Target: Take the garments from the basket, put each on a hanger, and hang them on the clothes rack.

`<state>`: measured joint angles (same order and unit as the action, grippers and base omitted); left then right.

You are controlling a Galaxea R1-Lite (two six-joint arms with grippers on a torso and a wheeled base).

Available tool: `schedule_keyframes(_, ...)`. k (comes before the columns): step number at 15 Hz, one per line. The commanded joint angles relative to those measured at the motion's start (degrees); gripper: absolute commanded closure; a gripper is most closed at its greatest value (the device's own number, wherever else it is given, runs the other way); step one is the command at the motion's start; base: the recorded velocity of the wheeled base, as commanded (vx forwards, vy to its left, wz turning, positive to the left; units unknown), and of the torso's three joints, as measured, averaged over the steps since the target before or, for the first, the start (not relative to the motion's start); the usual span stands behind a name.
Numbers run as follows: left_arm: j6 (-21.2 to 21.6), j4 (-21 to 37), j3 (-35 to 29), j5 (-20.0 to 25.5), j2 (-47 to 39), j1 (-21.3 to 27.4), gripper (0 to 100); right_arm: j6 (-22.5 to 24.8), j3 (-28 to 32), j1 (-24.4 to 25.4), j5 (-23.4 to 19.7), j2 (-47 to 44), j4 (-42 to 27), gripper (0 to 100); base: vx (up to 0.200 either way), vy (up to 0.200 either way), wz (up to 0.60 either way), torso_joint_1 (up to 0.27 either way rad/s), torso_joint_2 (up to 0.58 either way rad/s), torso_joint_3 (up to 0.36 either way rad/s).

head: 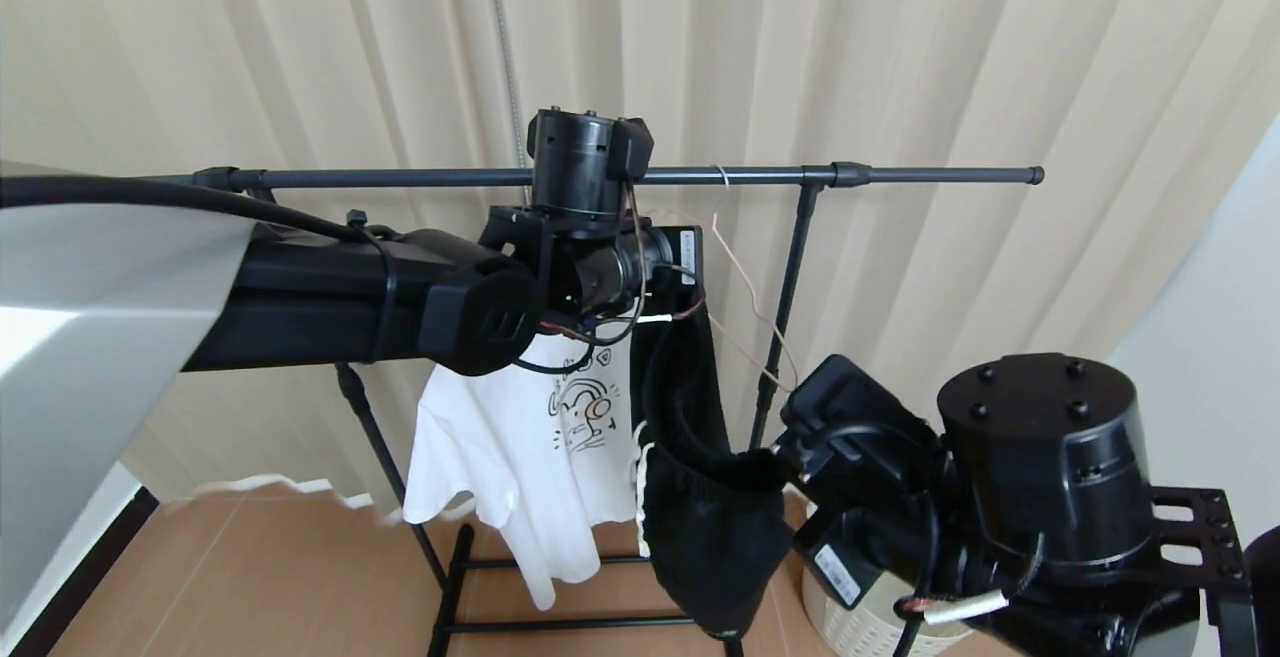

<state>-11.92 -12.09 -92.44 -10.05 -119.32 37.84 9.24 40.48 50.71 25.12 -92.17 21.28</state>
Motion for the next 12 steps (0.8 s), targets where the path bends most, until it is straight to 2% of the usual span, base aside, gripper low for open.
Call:
schedule_keyframes(1, -0.03, 1.99, 3.58, -0.06, 5.33, -1.36, 100, 2.71, 0.91, -7.03, 0.01, 0.59, 0.25, 100, 0.000, 0.000, 0.00, 0.000, 0.00, 0.000)
schedule_keyframes(4, 0.15, 2.16, 9.47, -0.33, 9.55, -2.42, 100, 3.33, 3.46, -12.30, 0.10, -0.46, 0.34, 100, 0.000, 0.000, 0.00, 0.000, 0.00, 0.000)
schedule_keyframes(5, 0.23, 2.51, 14.13, -0.33, 12.45, -2.51, 100, 3.33, 5.22, -15.12, -0.08, -1.78, 0.60, 100, 0.000, 0.000, 0.00, 0.000, 0.00, 0.000)
schedule_keyframes(8, 0.50, 2.43, 24.50, -0.33, 18.07, -2.16, 100, 3.24, 7.59, -16.17, 0.54, -8.02, 7.98, 100, 0.000, 0.000, 0.00, 0.000, 0.00, 0.000)
schedule_keyframes(9, 0.50, 2.43, 25.03, -0.33, 18.34, -2.16, 100, 3.24, 7.77, -16.17, 0.54, -8.46, 8.60, 100, 0.000, 0.000, 0.00, 0.000, 0.00, 0.000)
schedule_keyframes(10, 0.58, 2.16, 31.97, -0.33, 20.80, -0.05, 100, 1.92, 10.76, -16.26, 3.35, -13.38, 15.37, 100, 0.000, 0.000, 0.00, 0.000, 0.00, 0.000)
schedule_keyframes(12, 0.67, 1.99, 37.16, -0.33, 21.32, 2.77, 100, -2.47, 15.33, -16.26, 5.81, -16.37, 15.89, 100, 0.000, 0.000, 0.00, 0.000, 0.00, 0.000)
